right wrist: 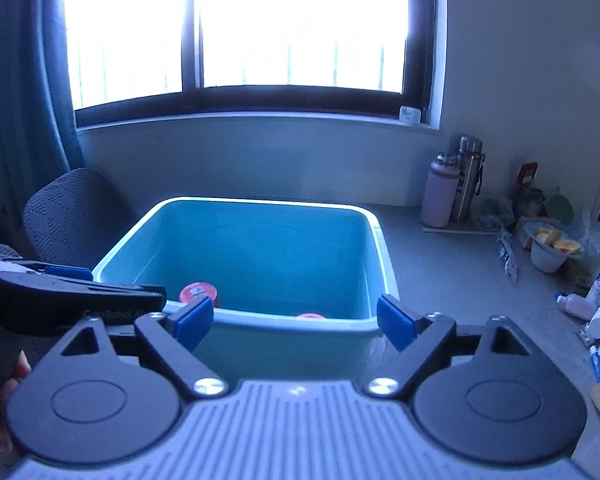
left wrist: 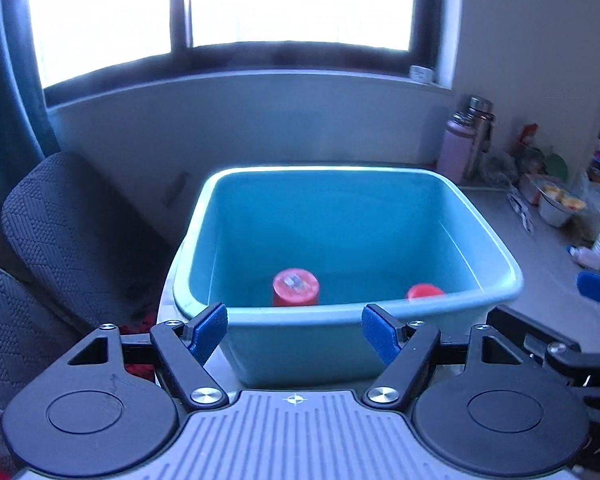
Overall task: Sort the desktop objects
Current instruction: 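Move the left tool back toward the white pill bottle on the table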
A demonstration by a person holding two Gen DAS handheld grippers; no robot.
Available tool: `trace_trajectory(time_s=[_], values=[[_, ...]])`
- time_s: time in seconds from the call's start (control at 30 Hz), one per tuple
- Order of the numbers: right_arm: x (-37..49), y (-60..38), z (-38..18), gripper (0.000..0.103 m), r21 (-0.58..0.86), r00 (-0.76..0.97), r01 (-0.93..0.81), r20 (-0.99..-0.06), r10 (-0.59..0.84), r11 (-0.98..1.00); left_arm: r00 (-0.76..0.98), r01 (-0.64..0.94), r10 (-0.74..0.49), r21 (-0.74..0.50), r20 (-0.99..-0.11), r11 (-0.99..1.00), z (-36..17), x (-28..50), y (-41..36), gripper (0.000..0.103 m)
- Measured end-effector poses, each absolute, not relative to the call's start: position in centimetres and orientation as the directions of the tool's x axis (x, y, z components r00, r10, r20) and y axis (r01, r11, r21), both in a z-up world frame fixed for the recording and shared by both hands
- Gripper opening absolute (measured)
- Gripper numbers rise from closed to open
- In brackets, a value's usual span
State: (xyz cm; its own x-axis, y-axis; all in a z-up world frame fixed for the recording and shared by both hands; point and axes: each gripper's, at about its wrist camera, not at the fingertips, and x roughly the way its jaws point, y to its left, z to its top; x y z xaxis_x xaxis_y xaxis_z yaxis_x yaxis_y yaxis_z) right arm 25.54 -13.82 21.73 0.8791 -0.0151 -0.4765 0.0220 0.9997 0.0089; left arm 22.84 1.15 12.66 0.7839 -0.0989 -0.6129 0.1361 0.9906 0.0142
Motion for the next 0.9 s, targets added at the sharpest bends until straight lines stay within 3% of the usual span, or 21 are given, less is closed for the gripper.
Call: trace_trajectory(time_s=[0.4,0.9], values=[[17.3,-16.5,20.2,0.094,0.036,0.89,-0.005,-0.456,0.021,0.999,0.806,0.094,-0.05,0.044,-0.59,0.995,11.3,13.6,-1.1,0.076],[5.2,-21.6,14.7,0.095,0.064,0.846,0.188,-0.518,-0.128,0.98,0.741,0.261,-0.2,0.001,-0.64,0.965,3.3,3.0,-8.0,0.076]])
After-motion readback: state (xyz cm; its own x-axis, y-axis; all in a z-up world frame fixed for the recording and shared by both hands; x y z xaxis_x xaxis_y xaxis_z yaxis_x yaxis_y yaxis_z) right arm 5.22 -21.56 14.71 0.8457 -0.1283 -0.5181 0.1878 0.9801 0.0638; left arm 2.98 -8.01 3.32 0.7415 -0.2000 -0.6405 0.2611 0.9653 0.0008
